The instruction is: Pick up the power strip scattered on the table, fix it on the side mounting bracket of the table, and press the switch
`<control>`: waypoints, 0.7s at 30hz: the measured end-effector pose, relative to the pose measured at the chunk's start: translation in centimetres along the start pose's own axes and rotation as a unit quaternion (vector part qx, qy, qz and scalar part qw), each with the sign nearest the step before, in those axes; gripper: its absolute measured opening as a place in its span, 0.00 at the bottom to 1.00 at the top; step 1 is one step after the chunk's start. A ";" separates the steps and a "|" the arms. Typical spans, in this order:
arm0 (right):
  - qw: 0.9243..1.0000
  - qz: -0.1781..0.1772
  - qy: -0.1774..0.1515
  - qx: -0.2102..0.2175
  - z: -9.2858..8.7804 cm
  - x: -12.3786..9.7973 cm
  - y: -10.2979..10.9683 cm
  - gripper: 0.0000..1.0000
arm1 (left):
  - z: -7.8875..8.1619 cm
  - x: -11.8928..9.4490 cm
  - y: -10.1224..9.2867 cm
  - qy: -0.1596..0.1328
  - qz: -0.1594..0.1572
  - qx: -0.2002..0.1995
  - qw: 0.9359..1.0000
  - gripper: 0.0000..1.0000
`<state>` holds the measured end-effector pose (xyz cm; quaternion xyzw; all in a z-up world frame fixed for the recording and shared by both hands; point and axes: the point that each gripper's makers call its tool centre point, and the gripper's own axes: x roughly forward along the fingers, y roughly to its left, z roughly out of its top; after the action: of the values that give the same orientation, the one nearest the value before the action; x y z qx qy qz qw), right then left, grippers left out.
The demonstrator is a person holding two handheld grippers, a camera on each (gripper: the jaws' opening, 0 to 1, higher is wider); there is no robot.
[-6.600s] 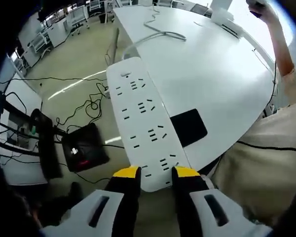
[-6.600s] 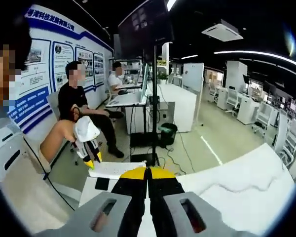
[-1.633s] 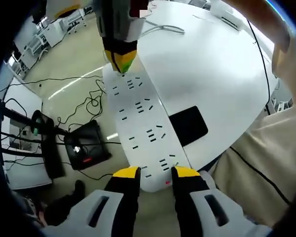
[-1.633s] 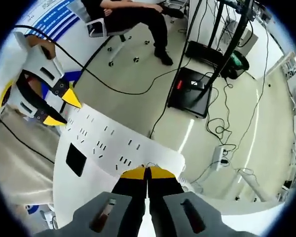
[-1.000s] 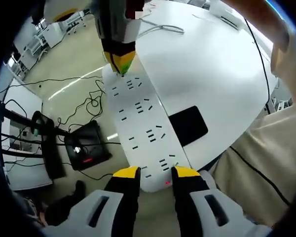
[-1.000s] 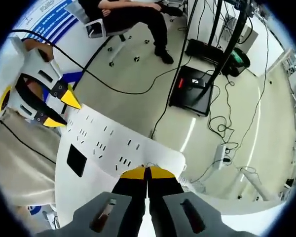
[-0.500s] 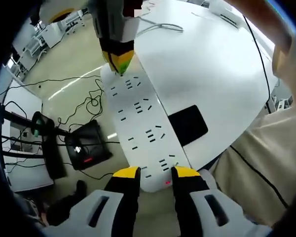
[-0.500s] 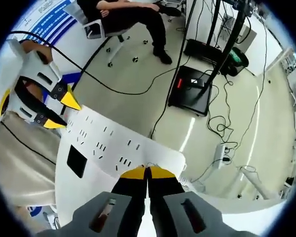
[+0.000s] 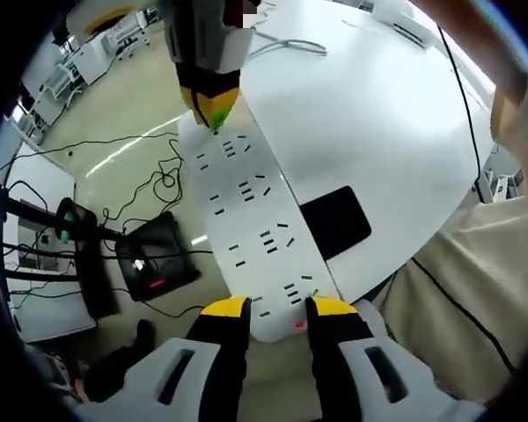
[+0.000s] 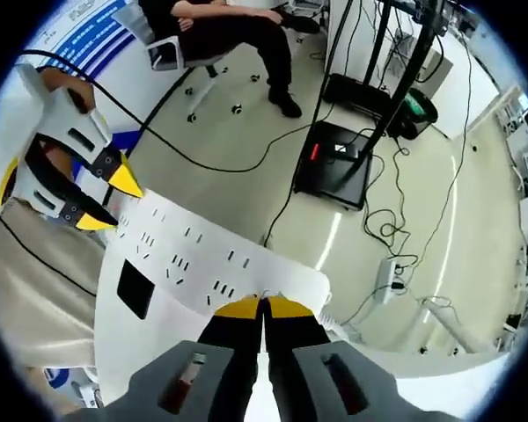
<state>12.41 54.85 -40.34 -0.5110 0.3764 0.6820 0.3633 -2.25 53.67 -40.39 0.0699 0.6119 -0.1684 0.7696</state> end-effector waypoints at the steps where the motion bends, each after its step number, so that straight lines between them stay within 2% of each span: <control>1: 1.000 -0.001 -0.002 0.002 0.0 -0.1 -0.1 0.00 | 0.0 -0.1 -0.1 0.001 0.001 -0.001 1.000 0.31; 4: 1.000 -0.003 -0.009 0.006 0.1 -0.2 -0.1 0.00 | -0.1 -0.1 -0.1 0.003 0.001 -0.001 1.000 0.31; 12: 0.996 -0.039 -0.075 0.014 1.3 -1.3 -0.4 0.03 | -0.1 -0.2 -0.3 0.006 0.002 -0.002 1.000 0.31; 21: 0.981 -0.100 -0.166 0.028 1.9 -4.9 -0.4 0.05 | -0.1 -0.2 -0.3 0.005 0.002 -0.001 1.000 0.31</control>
<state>13.06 56.14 -35.25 -0.4153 0.2771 0.7065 0.5016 -2.45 53.43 -40.22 0.0717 0.6155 -0.1658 0.7671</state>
